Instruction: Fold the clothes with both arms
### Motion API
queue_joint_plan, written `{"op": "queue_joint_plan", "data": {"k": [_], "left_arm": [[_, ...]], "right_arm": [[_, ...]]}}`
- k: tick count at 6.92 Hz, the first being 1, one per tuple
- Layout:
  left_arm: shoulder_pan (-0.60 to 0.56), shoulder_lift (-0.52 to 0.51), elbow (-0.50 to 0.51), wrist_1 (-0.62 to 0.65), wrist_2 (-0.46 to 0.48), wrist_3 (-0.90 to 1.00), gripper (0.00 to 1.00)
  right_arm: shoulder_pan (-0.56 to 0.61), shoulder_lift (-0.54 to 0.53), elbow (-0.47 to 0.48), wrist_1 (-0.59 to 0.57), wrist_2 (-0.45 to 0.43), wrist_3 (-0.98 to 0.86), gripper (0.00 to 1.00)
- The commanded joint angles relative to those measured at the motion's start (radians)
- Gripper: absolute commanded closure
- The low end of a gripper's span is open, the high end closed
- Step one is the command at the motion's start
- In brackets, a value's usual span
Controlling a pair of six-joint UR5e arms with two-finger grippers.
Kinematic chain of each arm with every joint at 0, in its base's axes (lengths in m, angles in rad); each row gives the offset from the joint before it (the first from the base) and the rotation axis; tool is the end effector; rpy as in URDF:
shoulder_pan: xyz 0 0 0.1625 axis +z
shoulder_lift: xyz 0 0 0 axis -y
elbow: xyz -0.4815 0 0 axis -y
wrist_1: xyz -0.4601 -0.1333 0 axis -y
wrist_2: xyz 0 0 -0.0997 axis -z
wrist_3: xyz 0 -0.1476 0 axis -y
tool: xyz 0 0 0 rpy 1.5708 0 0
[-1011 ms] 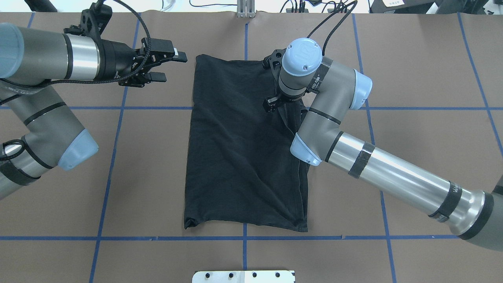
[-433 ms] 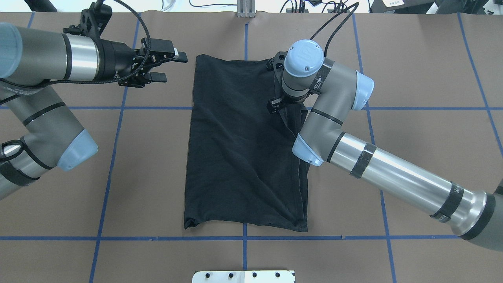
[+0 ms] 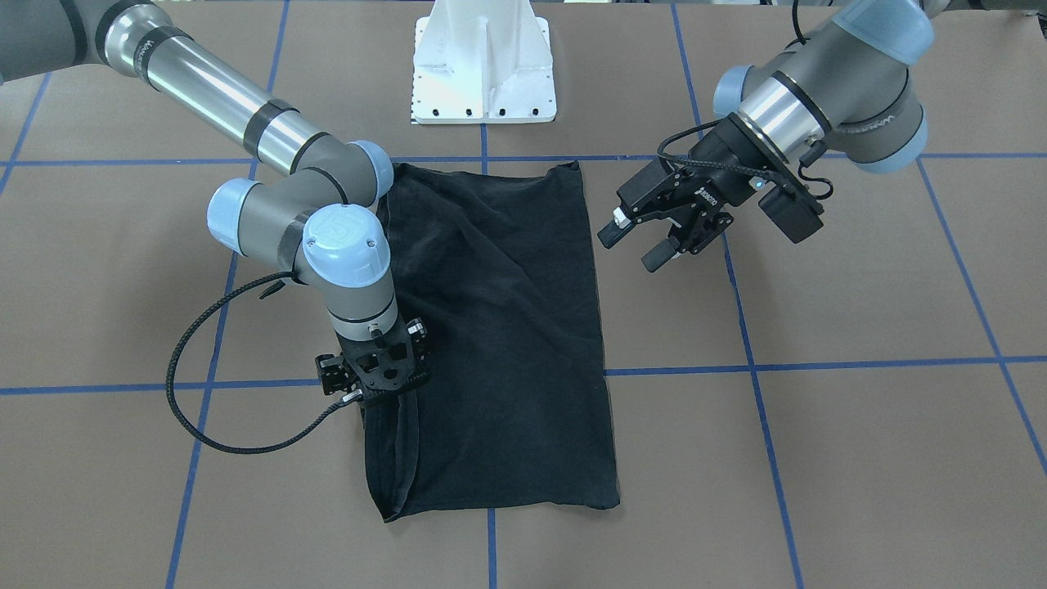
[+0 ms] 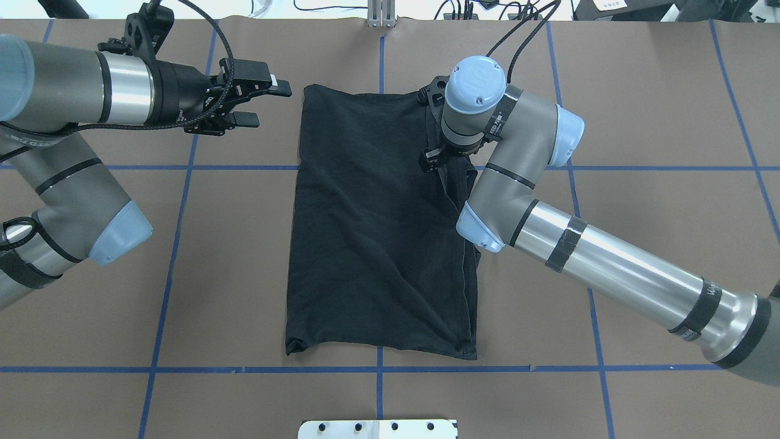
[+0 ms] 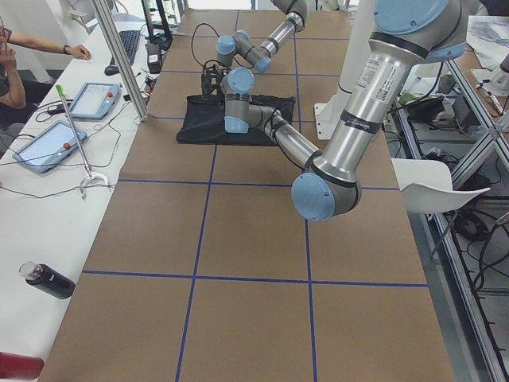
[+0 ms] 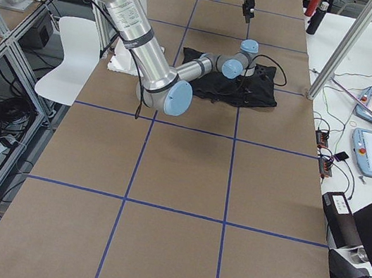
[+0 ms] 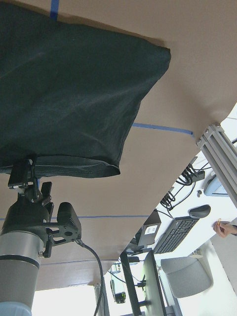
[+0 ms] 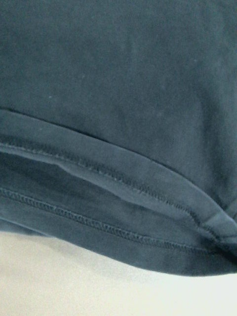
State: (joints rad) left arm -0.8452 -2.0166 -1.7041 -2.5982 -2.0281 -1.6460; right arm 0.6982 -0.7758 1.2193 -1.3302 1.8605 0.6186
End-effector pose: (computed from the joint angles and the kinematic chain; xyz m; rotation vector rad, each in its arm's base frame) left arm 0.4278 -0.5850 0.2408 0.2636 1.5920 -0.3464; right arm -0.6507 -0.6651 0.3489 0.3117 -0.6684 -0.3415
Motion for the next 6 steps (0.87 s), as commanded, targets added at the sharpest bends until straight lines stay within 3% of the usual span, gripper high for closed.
{"op": "queue_joint_plan", "data": {"k": [1, 6], "left_arm": [[0.0, -0.002, 0.0, 0.001, 0.0, 0.0, 0.0], [0.0, -0.001, 0.0, 0.001, 0.0, 0.0, 0.0]], "right_arm": [[0.023, -0.002, -0.001, -0.015, 0.009, -0.034, 0.0], [0.023, 0.033, 0.002, -0.018, 0.014, -0.034, 0.0]]}}
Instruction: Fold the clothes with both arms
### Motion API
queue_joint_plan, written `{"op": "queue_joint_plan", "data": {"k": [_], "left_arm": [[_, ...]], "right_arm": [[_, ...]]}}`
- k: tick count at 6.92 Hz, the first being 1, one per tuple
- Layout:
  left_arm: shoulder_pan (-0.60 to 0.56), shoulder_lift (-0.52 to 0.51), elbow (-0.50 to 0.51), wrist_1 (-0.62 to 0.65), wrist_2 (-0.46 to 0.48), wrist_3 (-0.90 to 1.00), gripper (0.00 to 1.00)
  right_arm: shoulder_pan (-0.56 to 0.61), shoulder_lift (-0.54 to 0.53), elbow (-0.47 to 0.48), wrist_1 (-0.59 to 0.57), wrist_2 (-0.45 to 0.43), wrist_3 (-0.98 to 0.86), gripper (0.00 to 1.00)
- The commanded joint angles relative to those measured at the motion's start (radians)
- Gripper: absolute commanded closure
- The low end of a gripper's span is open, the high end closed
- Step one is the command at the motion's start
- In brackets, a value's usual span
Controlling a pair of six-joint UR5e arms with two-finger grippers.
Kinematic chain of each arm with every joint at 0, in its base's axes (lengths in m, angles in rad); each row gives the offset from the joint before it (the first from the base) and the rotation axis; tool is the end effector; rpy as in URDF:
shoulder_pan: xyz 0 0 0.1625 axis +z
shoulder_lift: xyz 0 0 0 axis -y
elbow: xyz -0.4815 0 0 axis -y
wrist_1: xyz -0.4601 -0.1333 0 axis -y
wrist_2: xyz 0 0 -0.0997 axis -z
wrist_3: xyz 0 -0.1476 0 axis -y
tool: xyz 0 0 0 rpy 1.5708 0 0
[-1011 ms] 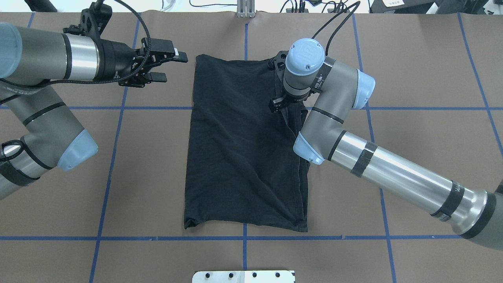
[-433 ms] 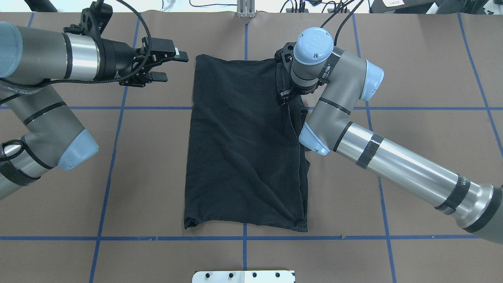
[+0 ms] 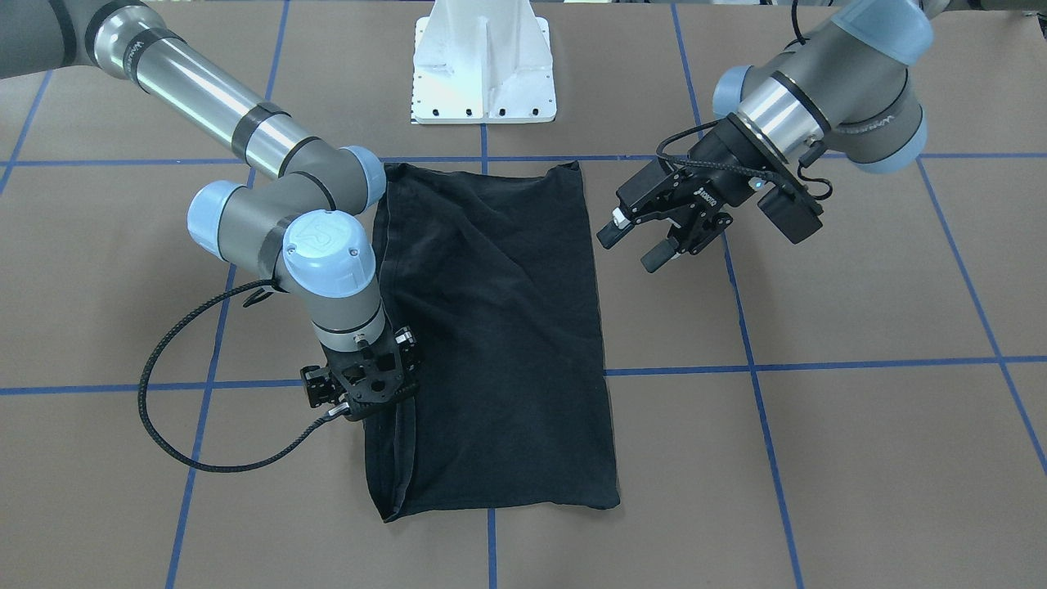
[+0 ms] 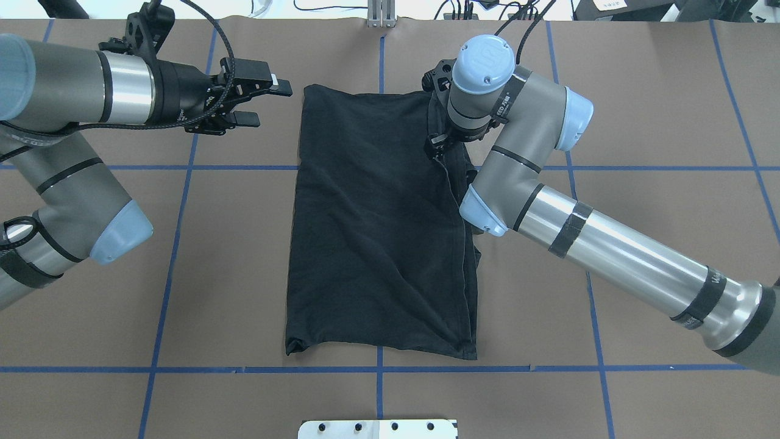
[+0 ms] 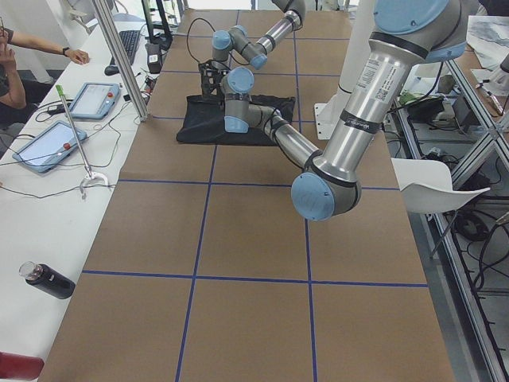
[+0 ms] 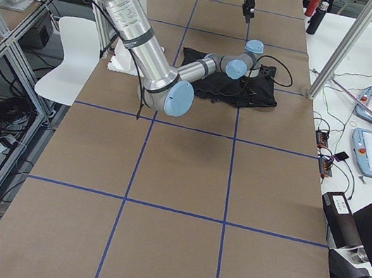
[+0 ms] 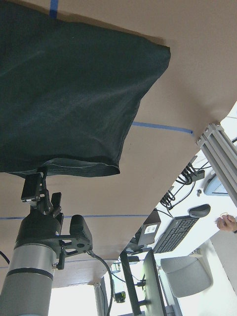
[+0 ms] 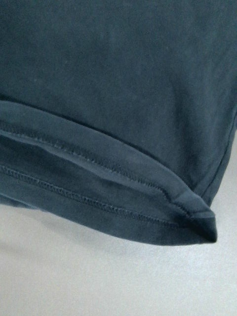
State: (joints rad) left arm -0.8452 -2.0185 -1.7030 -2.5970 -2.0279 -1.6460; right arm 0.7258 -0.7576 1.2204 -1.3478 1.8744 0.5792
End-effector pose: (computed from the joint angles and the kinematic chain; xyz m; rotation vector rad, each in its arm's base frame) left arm 0.4282 -0.5855 0.2401 0.2636 1.5917 -0.3468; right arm -0.6348 -0.6826 0.3338 0.3262 -0.6688 -0.3576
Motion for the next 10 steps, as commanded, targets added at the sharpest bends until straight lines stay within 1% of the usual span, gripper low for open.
{"op": "queue_joint_plan", "data": {"k": [1, 5, 10], "left_arm": [[0.0, 0.001, -0.001, 0.0, -0.002, 0.0, 0.0], [0.0, 0.0, -0.007, 0.0, -0.002, 0.0, 0.0], [0.002, 0.0, -0.007, 0.002, 0.0, 0.0, 0.0]], "right_arm": [[-0.029, 0.015, 0.001, 0.001, -0.006, 0.008, 0.0], [-0.046, -0.02, -0.001, 0.001, -0.011, 0.001, 0.0], [-0.003, -0.026, -0.004, -0.01, 0.0, -0.022, 0.0]]}}
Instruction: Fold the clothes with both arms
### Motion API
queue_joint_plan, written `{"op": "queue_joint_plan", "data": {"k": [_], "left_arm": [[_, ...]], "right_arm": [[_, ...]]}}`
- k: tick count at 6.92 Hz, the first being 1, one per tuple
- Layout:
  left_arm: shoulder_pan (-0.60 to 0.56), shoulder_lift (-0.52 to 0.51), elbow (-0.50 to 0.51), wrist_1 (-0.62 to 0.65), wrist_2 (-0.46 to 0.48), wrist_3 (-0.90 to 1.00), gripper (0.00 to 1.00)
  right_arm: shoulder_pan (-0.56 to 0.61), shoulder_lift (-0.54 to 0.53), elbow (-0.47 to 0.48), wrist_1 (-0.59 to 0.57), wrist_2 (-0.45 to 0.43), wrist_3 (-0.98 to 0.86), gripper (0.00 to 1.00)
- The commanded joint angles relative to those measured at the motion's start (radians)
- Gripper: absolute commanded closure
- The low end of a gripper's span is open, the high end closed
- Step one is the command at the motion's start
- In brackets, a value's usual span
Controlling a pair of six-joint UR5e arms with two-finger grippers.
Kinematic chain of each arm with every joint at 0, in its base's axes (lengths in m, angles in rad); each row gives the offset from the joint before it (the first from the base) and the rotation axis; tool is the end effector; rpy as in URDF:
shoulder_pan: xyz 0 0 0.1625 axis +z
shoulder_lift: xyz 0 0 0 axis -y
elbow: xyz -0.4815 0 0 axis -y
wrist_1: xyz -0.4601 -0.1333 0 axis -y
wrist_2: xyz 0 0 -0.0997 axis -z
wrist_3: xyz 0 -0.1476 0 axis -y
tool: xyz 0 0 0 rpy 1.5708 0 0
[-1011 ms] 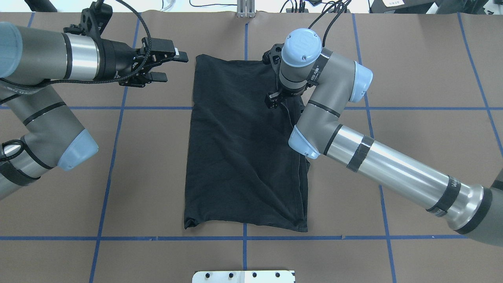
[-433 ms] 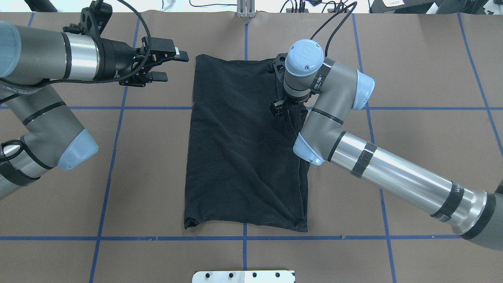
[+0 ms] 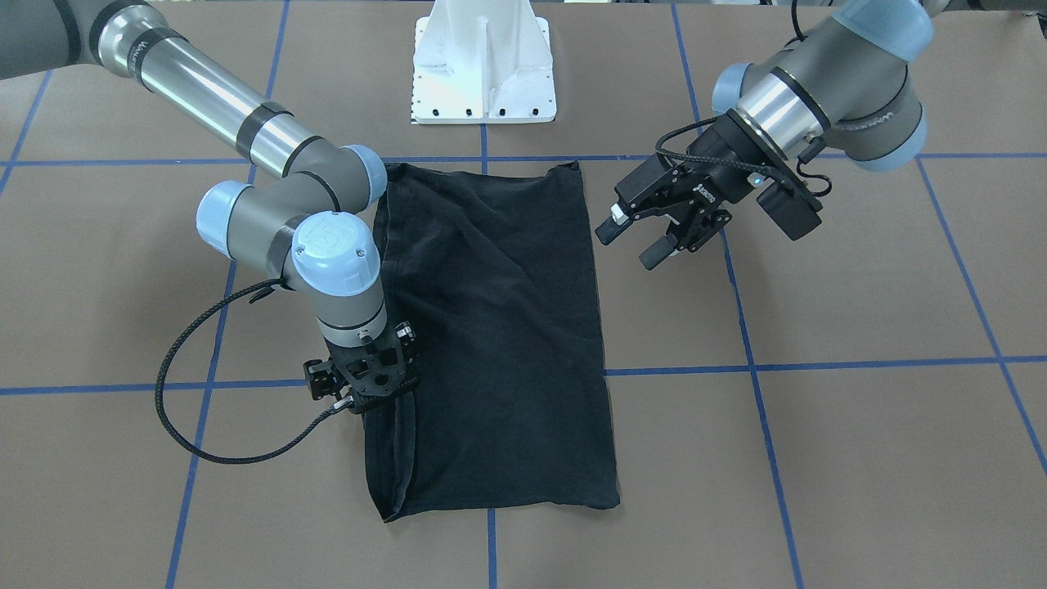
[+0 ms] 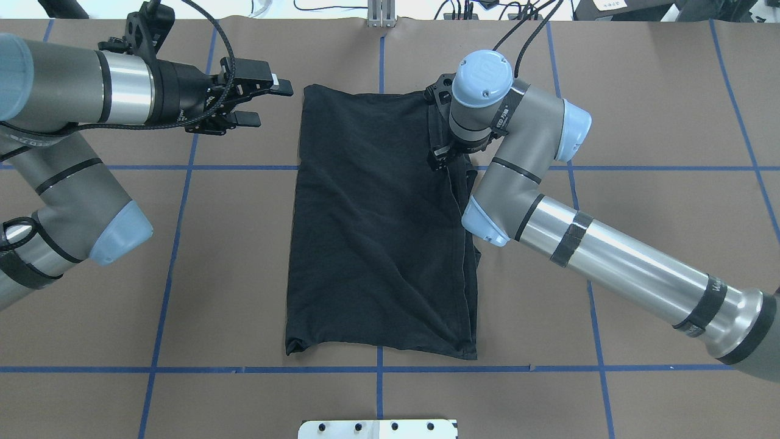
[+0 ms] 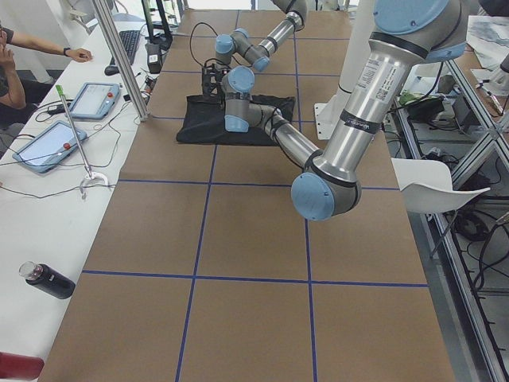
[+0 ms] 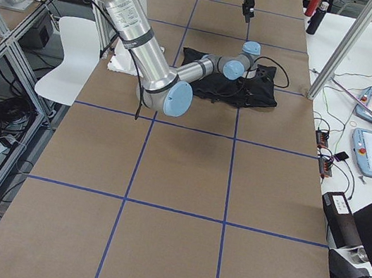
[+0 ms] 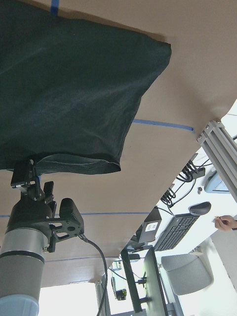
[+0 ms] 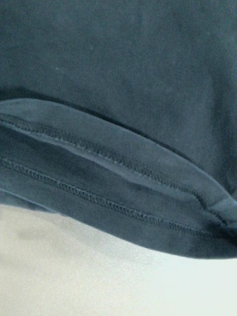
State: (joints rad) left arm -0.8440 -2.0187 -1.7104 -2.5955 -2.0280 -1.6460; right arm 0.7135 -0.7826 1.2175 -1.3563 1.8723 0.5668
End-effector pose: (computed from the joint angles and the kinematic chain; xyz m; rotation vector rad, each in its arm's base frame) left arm 0.4273 -0.5831 0.2364 0.2655 1.5967 -0.3429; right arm -0.6395 -0.6719 0.3601 0.2996 -0.6449 -0.3761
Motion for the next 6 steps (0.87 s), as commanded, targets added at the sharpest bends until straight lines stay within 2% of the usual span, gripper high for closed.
{"op": "queue_joint_plan", "data": {"k": [1, 6], "left_arm": [[0.0, 0.0, 0.0, 0.0, 0.0, 0.0, 0.0], [0.0, -0.002, 0.005, 0.0, 0.0, 0.0, 0.0]], "right_arm": [[0.017, -0.007, -0.001, -0.003, 0.004, -0.018, 0.0], [0.066, -0.021, 0.0, -0.004, 0.074, -0.053, 0.0]]}}
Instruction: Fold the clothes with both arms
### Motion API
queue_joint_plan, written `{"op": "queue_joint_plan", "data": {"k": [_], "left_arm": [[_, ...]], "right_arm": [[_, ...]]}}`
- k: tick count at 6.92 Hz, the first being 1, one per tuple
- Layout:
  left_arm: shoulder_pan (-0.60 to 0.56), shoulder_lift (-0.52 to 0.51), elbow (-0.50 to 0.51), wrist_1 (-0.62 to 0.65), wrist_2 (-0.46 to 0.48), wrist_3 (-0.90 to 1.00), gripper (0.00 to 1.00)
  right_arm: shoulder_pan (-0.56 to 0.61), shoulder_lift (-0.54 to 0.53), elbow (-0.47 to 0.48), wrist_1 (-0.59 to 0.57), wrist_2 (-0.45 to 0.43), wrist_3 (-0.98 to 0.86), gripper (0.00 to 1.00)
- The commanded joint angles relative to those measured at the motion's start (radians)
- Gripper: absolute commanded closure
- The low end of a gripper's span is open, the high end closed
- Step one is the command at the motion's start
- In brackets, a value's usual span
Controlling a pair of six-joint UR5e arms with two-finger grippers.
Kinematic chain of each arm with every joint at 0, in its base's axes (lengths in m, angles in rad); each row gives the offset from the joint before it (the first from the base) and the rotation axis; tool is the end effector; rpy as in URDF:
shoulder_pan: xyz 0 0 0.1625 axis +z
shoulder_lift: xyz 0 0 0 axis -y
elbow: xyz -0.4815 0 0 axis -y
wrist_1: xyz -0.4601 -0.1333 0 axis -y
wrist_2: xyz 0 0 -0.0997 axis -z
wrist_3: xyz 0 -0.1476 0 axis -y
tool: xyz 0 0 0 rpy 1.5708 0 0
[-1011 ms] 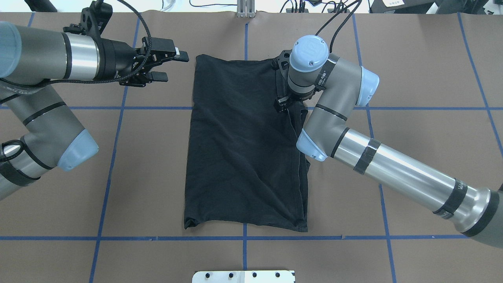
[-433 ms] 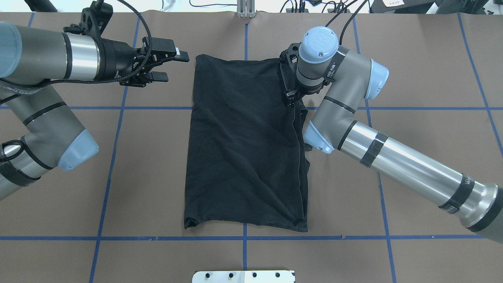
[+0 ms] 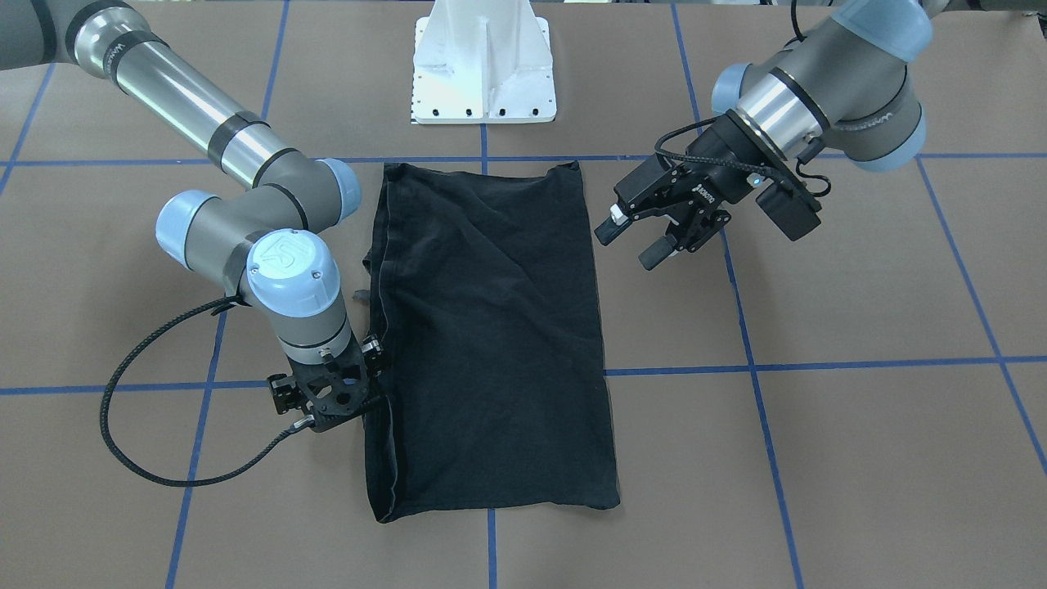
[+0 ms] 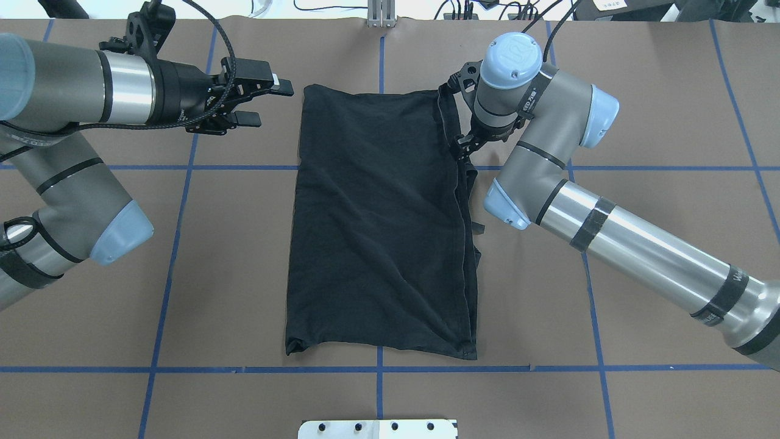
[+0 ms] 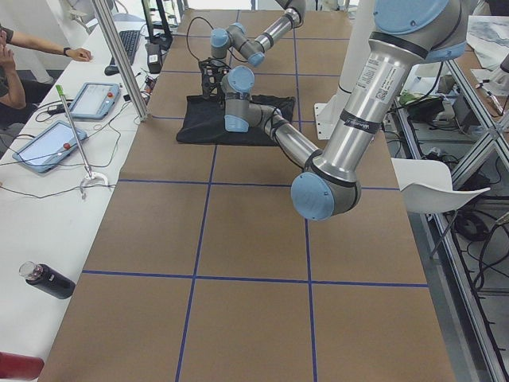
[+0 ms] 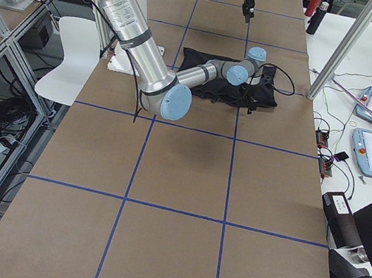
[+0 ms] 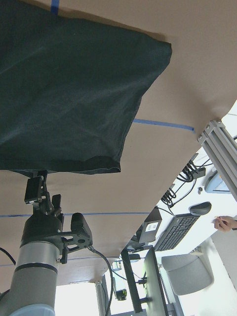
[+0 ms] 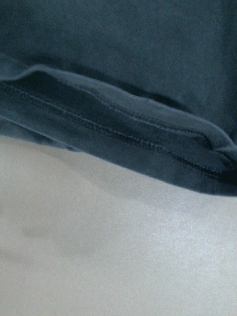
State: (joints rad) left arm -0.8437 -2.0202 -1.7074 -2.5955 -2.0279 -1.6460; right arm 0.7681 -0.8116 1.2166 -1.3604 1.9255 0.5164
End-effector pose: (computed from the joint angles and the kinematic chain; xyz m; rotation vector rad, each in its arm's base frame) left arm 0.4282 -0.5839 0.2368 0.2646 1.5955 -0.3435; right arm -0.6016 -0.6952 0.3860 0.2724 -0.6483 -0.3836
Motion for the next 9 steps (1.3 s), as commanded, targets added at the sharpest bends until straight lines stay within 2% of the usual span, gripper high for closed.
{"op": "queue_joint_plan", "data": {"k": [1, 4, 6, 9], "left_arm": [[-0.002, 0.001, 0.002, 0.0, 0.0, 0.0, 0.0], [-0.002, 0.008, 0.0, 0.0, -0.002, 0.002, 0.0], [-0.002, 0.009, -0.003, 0.0, -0.002, 0.002, 0.0], [-0.002, 0.005, -0.003, 0.0, -0.002, 0.0, 0.0]], "right_arm": [[0.017, 0.037, 0.001, 0.001, 0.021, -0.002, 0.0], [0.017, 0.104, -0.018, 0.004, 0.003, 0.014, 0.0], [0.013, 0.153, -0.109, 0.017, -0.04, 0.014, 0.0], [0.01, 0.164, -0.202, 0.105, -0.056, 0.014, 0.0]]}}
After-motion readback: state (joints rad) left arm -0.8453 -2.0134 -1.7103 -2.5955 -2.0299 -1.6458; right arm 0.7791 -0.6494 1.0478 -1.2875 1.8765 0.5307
